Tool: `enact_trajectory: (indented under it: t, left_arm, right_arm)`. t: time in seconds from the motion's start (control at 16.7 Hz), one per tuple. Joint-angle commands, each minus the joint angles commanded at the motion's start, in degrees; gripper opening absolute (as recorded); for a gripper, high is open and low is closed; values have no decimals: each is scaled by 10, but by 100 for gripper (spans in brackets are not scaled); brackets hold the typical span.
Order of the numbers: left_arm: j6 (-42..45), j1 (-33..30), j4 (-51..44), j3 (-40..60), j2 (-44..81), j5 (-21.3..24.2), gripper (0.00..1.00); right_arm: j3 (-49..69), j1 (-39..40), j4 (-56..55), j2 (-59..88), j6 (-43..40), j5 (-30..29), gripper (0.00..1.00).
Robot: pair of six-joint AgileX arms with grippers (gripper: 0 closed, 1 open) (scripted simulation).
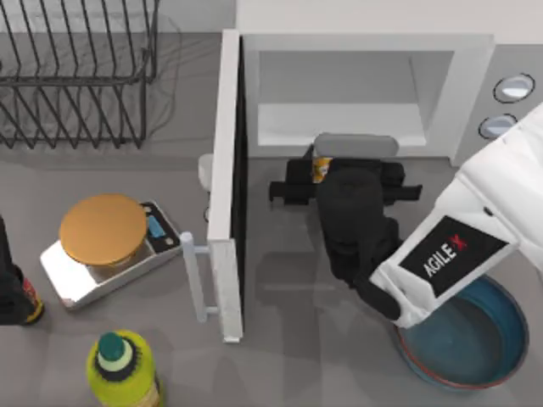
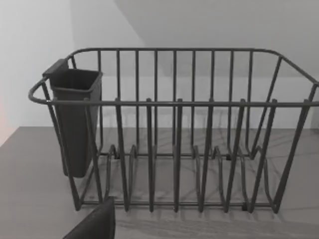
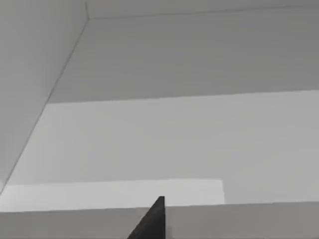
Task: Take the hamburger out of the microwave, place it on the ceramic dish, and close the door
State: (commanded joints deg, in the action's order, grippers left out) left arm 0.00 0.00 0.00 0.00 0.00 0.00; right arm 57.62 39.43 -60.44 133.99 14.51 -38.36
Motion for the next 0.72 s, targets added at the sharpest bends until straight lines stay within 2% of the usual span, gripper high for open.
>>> enact_trajectory:
  t: [0.24,0.72]
  left_arm:
    - [0,0,0,0,0,0,100]
    - [0,0,0,0,0,0,100]
  right_arm:
    - [4,-4,19,-16,1,2,0]
    - [12,-3,170,-154,2,4,0]
